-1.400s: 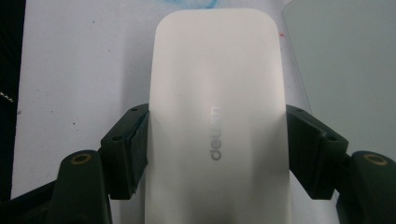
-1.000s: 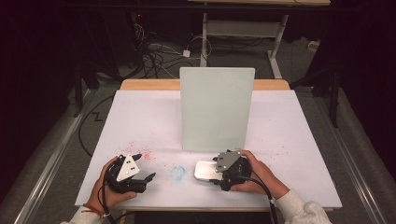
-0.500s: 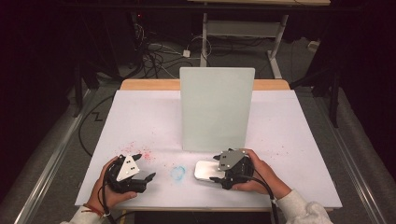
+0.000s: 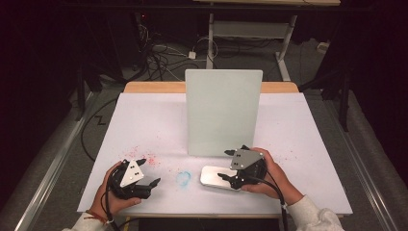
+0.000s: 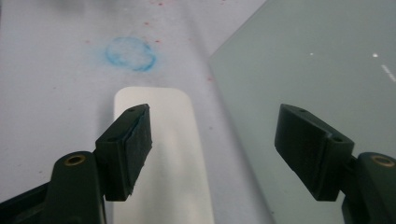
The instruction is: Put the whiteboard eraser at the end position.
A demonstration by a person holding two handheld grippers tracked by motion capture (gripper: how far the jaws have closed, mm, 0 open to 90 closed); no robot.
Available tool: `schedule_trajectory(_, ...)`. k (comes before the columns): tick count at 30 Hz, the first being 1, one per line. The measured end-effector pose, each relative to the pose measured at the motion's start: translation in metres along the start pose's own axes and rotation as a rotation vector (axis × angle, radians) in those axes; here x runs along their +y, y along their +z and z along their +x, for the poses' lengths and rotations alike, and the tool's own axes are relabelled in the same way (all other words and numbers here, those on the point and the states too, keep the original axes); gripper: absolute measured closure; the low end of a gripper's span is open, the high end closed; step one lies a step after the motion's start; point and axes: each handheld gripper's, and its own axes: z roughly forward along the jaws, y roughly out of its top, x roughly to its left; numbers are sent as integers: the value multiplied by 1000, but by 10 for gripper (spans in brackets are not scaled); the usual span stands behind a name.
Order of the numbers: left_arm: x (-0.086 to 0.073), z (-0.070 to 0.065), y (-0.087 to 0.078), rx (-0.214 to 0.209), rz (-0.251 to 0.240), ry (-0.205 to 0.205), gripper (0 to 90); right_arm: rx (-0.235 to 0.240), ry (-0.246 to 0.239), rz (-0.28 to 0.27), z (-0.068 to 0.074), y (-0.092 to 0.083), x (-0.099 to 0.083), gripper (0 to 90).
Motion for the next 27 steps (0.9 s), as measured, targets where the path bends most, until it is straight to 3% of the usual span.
schedule_trajectory(12,0,0,-1,0,-3,0,194,-140,52,-62,-8,-15,-1,212)
schedule_trajectory(27,0,-1,-1,-2,-4,1,194,-230,63,-80,-12,-32,-5,210)
